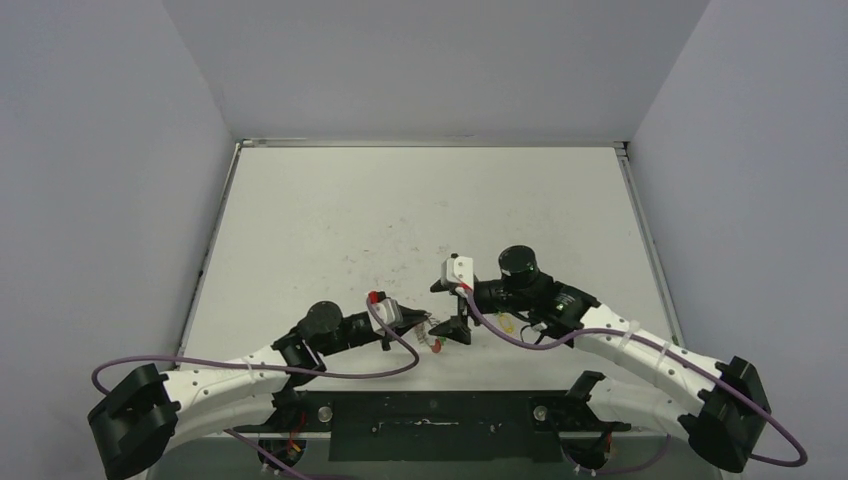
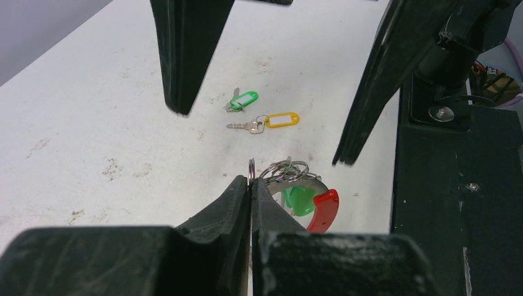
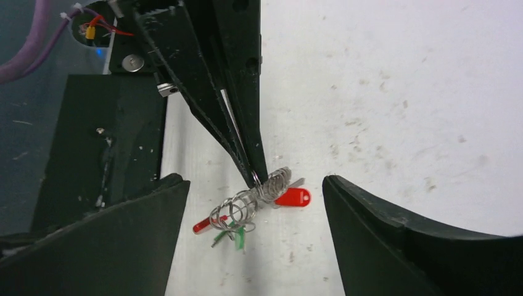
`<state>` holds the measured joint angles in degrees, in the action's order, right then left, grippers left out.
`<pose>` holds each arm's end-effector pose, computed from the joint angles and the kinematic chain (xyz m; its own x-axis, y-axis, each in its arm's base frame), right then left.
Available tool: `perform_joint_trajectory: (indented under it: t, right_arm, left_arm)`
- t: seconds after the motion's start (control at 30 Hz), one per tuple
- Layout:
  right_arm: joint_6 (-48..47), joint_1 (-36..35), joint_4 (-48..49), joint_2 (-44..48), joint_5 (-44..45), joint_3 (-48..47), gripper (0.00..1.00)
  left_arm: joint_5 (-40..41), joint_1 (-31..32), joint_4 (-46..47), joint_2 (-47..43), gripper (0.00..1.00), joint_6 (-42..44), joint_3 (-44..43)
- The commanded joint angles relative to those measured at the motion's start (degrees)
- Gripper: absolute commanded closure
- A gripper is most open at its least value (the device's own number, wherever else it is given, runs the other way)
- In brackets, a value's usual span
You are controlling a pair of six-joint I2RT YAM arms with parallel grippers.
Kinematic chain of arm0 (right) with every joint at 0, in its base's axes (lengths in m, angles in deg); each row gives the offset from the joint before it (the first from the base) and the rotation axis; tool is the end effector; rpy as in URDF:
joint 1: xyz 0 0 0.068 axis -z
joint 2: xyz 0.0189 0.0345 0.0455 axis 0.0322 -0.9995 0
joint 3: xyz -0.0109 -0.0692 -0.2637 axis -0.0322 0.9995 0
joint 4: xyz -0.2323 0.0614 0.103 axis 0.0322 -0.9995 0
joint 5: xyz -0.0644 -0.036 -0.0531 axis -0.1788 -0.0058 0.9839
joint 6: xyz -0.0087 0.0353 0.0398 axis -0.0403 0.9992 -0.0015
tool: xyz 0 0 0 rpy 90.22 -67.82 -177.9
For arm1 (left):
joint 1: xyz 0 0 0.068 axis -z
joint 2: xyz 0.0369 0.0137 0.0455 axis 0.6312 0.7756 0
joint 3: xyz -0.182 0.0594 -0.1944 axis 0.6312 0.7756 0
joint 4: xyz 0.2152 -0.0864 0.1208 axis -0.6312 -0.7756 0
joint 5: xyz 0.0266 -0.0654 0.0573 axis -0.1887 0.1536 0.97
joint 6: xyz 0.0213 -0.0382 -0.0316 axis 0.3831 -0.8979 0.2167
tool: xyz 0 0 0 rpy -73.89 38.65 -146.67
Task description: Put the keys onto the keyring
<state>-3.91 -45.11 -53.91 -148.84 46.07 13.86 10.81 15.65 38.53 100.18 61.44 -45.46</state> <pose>0.1423 0.1882 0.2718 -0.0322 -0.3238 -0.9456 -0.9978 -0.0451 0.0495 0.1042 -0.1649 0.2087 0.0565 0.0567 -0.9968 0.9441 0.3218 0.0718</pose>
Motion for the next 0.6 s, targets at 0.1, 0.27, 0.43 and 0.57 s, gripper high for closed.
perform_joint_trajectory:
  t: [0.1, 0.27, 0.43, 0.57]
  right_arm:
    - [-3.1, -0.2, 8.0, 11.9, 7.5, 3.9, 0.01]
    - [-2.9, -0.2, 9.8, 16.9, 13.7, 6.5, 0.00]
    - [-4.6, -0.2, 12.7, 20.9, 15.9, 9.4, 0.00]
    - [-7.2, -0.2, 12.5, 21.5, 12.2, 10.1, 0.00]
  left_arm:
    - [1.4, 0.4, 1.5, -5.9, 1.00, 1.1, 1.3]
    - [0.7, 0.4, -1.0, -10.8, 1.00, 4.4, 2.8]
    - [-4.1, 0.5, -2.1, -16.2, 1.00, 14.2, 4.8]
    - [-7.2, 0.6, -4.8, -19.5, 1.00, 22.0, 5.1]
